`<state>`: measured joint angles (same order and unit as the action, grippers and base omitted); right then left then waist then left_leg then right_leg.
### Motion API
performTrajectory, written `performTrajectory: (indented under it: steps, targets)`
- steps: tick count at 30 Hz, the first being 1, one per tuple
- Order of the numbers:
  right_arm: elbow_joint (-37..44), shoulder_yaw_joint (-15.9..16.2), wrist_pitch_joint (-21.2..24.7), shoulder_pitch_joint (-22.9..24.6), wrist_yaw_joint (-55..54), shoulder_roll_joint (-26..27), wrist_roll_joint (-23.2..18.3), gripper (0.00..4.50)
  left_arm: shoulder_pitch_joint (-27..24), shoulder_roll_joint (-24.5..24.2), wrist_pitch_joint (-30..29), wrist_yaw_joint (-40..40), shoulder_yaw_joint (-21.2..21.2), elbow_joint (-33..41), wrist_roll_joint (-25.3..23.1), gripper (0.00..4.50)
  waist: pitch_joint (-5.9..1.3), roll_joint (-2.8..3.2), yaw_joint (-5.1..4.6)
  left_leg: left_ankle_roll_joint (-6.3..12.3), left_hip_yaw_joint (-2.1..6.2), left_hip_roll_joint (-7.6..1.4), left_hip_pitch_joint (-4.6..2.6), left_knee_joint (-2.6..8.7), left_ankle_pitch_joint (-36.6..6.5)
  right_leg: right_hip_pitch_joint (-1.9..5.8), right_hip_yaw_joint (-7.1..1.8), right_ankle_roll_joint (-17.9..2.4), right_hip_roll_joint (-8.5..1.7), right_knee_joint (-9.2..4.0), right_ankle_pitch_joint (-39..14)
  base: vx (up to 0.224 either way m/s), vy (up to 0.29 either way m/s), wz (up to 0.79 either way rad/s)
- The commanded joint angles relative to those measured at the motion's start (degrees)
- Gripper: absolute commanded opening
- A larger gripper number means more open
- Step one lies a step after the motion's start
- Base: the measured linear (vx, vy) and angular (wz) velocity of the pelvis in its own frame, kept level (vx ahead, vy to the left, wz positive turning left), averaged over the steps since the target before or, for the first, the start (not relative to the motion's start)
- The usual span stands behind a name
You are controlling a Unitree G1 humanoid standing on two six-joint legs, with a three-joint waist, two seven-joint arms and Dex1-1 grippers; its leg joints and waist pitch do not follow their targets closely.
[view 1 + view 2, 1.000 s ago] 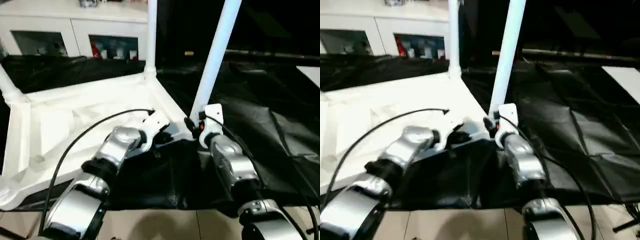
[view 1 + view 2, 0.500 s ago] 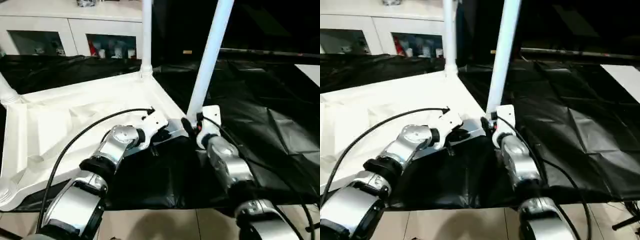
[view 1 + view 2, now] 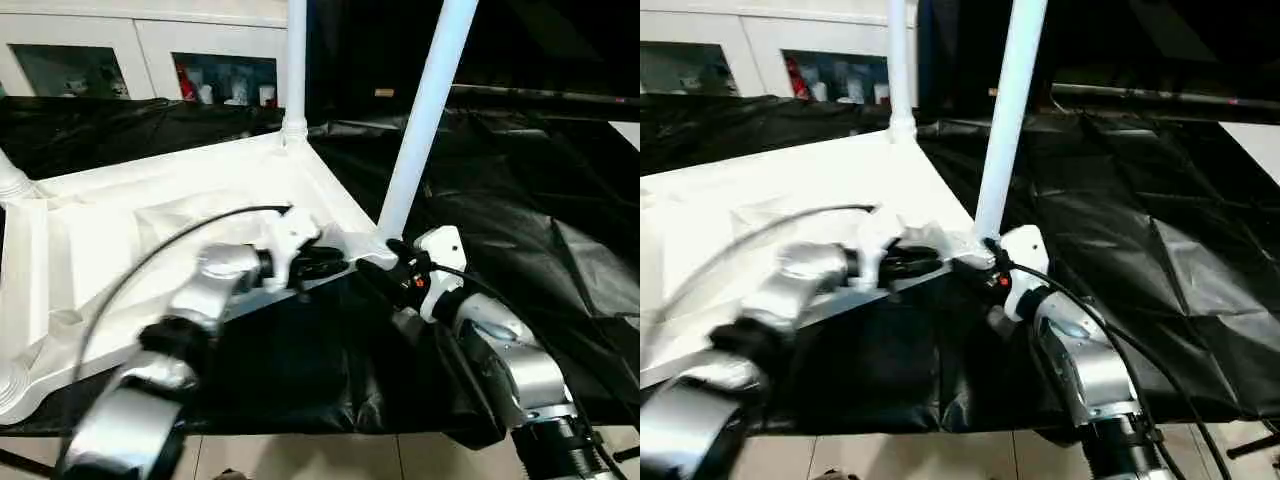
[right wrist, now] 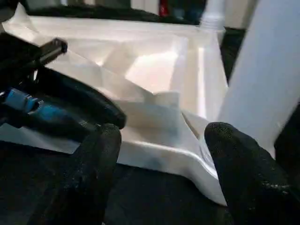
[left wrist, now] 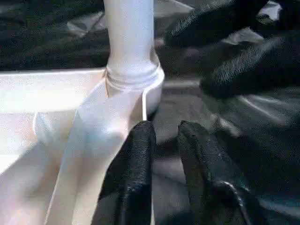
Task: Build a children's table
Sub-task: Rotate leg to tighten
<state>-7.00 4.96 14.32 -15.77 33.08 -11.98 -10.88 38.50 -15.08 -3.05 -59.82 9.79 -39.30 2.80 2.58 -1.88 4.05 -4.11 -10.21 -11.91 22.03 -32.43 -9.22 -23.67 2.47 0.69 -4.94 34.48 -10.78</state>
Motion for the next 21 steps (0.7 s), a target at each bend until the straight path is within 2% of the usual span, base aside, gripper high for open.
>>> performTrajectory:
  steps: [1, 2, 3, 4, 5, 6, 7, 8, 9, 10, 11, 12, 13, 14, 15, 16, 17, 19, 20, 21]
  targets:
    - [0.2, 0.2, 1.1, -1.0, 0.8, 0.0, -0.8, 3.18, -2.0, -2.7, -6.0, -3.7, 0.5, 7.0, 1.5, 1.44, -3.65, -0.02, 0.14, 4.82, -0.33, -1.05, -1.14, 2.97, -7.5, 3.32, -1.69, -15.2, -2.26, -2.62, 2.3, 0.000, 0.000, 0.00]
    - [0.2, 0.2, 1.1, -1.0, 0.8, 0.0, -0.8, 3.18, -2.0, -2.7, -6.0, -3.7, 0.5, 7.0, 1.5, 1.48, -3.53, -0.28, 0.11, 3.98, -0.24, -1.24, -1.13, 3.15, -8.6, 3.34, -1.70, -14.8, -2.55, -2.62, -0.7, 0.000, 0.000, 0.00]
    - [-3.0, 0.9, 0.6, -3.5, 1.3, 0.9, -0.4, 3.18, -6.2, -8.4, -13.1, -7.6, 1.5, 17.1, 2.5, 1.51, -3.42, -0.54, 0.04, 2.88, -0.19, -1.43, -1.16, 3.39, -10.0, 3.27, -1.72, -14.2, -2.74, -2.67, -4.2, 0.000, 0.000, 0.00]
    - [-4.5, 1.1, 0.2, -4.6, 1.3, 1.4, -0.2, 3.18, -7.6, -10.3, -15.3, -8.6, 1.7, 20.3, 2.8, 1.58, -3.44, -0.99, -0.23, 2.28, -0.19, -1.53, -1.06, 3.54, -10.5, 3.29, -1.71, -14.0, -2.77, -2.64, -5.6, 0.000, 0.000, 0.00]
    - [-6.0, 1.2, -0.1, -5.6, 1.4, 1.8, -0.1, 3.18, -8.9, -12.1, -17.4, -9.6, 1.9, 23.3, 3.1, 1.72, -3.27, -0.35, -0.78, 0.88, -0.05, -1.46, -1.04, 3.76, -12.0, 2.98, -1.80, -13.3, -2.63, -2.74, -8.6, 0.000, 0.000, 0.00]
    - [-10.0, 1.5, -1.3, -8.3, 1.7, 3.0, 0.3, 3.18, -11.3, -15.1, -20.6, -10.6, 2.0, 28.3, 3.6, 1.72, -3.12, -0.63, -1.09, 0.23, -0.24, -1.40, -1.40, 3.64, -12.7, 2.45, -1.89, -13.2, -2.38, -2.83, -9.4, 0.000, 0.000, 0.00]
    - [-10.8, 1.5, -1.5, -8.8, 1.7, 3.3, 0.4, 3.18, -12.0, -16.0, -21.5, -10.9, 1.9, 29.7, 3.8, 1.86, -2.95, -0.97, -1.19, -0.02, -0.32, -1.39, -1.35, 3.77, -13.2, 2.35, -1.92, -13.1, -2.32, -3.03, -10.1, 0.000, 0.000, 0.00]
    - [-13.4, 1.5, -2.2, -10.5, 1.3, 4.2, 0.7, 3.18, -13.9, -17.7, -23.2, -10.7, 1.5, 32.7, 3.8, 1.95, -2.82, -0.81, -1.10, -0.36, -0.32, -1.37, -1.35, 3.82, -13.7, 2.28, -1.96, -12.9, -2.28, -3.05, -10.7, 0.000, 0.000, 0.00]
    - [-13.4, 1.5, -2.2, -10.5, 1.3, 4.2, 0.7, 3.18, -13.9, -17.7, -23.2, -10.7, 1.5, 32.7, 3.8, 2.02, -2.75, -1.01, -0.79, -0.81, -0.40, -1.37, -1.63, 3.90, -13.8, 2.13, -2.01, -12.4, -2.17, -3.10, -10.9, 0.000, 0.000, 0.00]
    - [-17.3, 1.5, -3.2, -13.3, 0.3, 5.6, 1.2, 3.18, -16.9, -19.9, -26.2, -9.5, 0.3, 37.5, 3.4, 2.09, -2.72, -1.06, -0.51, -0.95, -0.53, -1.40, -1.92, 3.81, -13.7, 1.87, -2.03, -12.2, -2.04, -3.09, -10.4, 0.000, 0.000, 0.00]
    - [-18.1, 1.5, -3.5, -13.8, 0.1, 5.8, 1.4, 3.18, -17.4, -20.1, -26.6, -9.2, 0.1, 38.1, 3.3, 2.09, -2.94, -1.31, -0.66, -1.25, -0.30, -1.45, -1.48, 3.85, -12.6, 2.30, -2.01, -12.7, -2.25, -2.40, -8.2, 0.000, 0.000, 0.00]
    - [-21.5, 1.3, -4.4, -16.1, -0.5, 7.1, 1.5, 3.18, -19.6, -21.1, -28.1, -7.8, -1.0, 40.9, 2.6, 2.20, -2.90, -1.59, -0.20, -1.24, -0.63, -1.29, -1.93, 3.78, -11.8, 2.03, -1.93, -12.2, -1.94, -2.72, -7.4, 0.000, 0.000, 0.00]
    - [-24.4, 1.2, -5.2, -18.1, -1.2, 8.3, 1.6, 3.18, -21.7, -22.1, -30.2, -6.7, -2.1, 43.9, 2.3, 2.31, -3.01, -1.53, -0.46, -1.38, -0.48, -1.36, -1.70, 3.64, -11.3, 2.15, -2.01, -12.5, -2.18, -2.20, -6.1, 0.000, 0.000, 0.00]
    - [-26.0, 1.1, -5.6, -19.2, -1.5, 8.9, 1.6, 3.18, -22.9, -22.7, -31.6, -6.0, -2.7, 45.7, 2.3, 2.38, -2.96, -1.93, -0.46, -1.35, -0.43, -1.23, -1.37, 3.78, -10.2, 2.46, -1.91, -12.4, -2.08, -2.11, -5.7, 0.000, 0.000, 0.00]
    - [-28.1, 0.9, -6.1, -20.5, -2.0, 9.8, 1.5, 3.18, -24.5, -23.5, -32.8, -5.3, -3.5, 47.8, 2.1, 2.42, -3.00, -1.97, -0.62, -1.47, -0.38, -1.36, -1.44, 3.76, -10.1, 2.38, -1.93, -12.4, -2.22, -1.95, -5.2, 0.000, 0.000, 0.00]
    - [-29.7, 0.8, -6.7, -21.3, -2.2, 10.3, 1.5, 3.18, -25.5, -24.2, -34.4, -4.7, -3.8, 49.7, 2.3, 2.63, -2.93, -1.93, -0.61, -1.60, -0.45, -1.22, -1.46, 3.84, -9.8, 2.40, -1.86, -12.0, -1.91, -2.12, -5.0, 0.000, 0.000, 0.00]
    - [-32.4, 0.3, -7.9, -22.6, -4.3, 11.0, 2.0, 3.18, -26.6, -24.8, -35.5, -3.4, -4.5, 51.2, 1.3, 2.63, -3.09, -2.27, -0.72, -2.13, -0.56, -1.30, -1.70, 3.62, -9.3, 2.25, -1.88, -12.0, -1.87, -1.85, -3.3, 0.000, 0.000, 0.00]
    - [-34.2, -0.1, -8.9, -23.5, -5.7, 11.5, 2.3, 3.18, -27.4, -25.3, -36.4, -2.5, -5.0, 52.2, 0.7, 2.84, -2.98, -2.37, -0.56, -2.54, -0.71, -1.15, -1.96, 3.55, -9.7, 2.03, -1.91, -11.7, -1.65, -1.87, -2.9, 0.000, 0.000, 0.00]
    - [-37.0, -1.0, -10.2, -25.0, -8.7, 12.1, 2.7, 3.18, -28.2, -25.5, -38.0, -0.7, -6.1, 53.7, -0.1, 2.84, -2.92, -2.69, -0.35, -2.81, -0.74, -1.19, -1.93, 3.57, -10.1, 2.10, -1.93, -11.4, -1.69, -1.92, -3.2, 0.000, 0.000, 0.00]
    - [-39.3, -2.1, -11.0, -26.1, -11.3, 12.6, 2.7, 3.18, -28.9, -26.1, -39.0, 0.2, -6.9, 54.9, -0.6, 3.06, -2.98, -2.75, -0.21, -3.20, -0.62, -1.08, -1.81, 3.60, -10.3, 2.31, -1.92, -11.0, -1.70, -1.89, -4.0, 0.000, 0.000, 0.00]
